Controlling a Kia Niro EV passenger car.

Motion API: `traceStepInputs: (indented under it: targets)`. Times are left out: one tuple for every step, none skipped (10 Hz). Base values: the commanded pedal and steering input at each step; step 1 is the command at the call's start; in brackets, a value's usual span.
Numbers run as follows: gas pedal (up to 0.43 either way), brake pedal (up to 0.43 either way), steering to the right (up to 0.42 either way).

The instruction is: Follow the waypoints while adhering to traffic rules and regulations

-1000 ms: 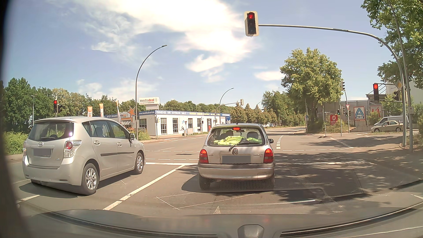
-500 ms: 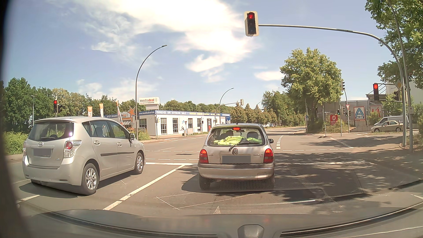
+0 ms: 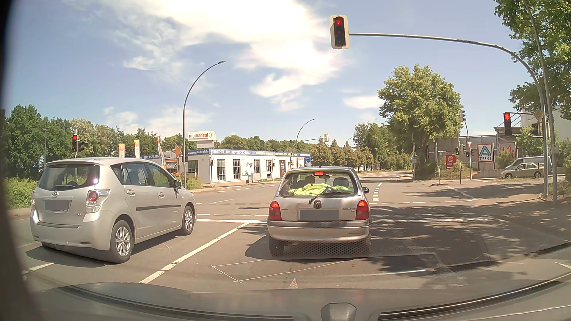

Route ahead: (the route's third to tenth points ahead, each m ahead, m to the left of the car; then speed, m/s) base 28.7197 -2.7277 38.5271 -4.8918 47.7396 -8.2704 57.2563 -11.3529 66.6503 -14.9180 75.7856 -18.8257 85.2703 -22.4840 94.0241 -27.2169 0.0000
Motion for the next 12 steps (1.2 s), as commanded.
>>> traceStepInputs:
  targets:
    - [0.0, 0.183, 0.029]
    - [0.0, 0.183, 0.028]
    - [0.0, 0.183, 0.028]
    - [0.0, 0.183, 0.028]
    - [0.0, 0.183, 0.028]
    - [0.0, 0.183, 0.029]
    - [0.0, 0.189, 0.028]
    - [0.0, 0.189, 0.028]
    - [0.0, 0.195, 0.029]
    - [0.0, 0.189, 0.029]
    - [0.0, 0.189, 0.029]
    - [0.0, 0.189, 0.028]
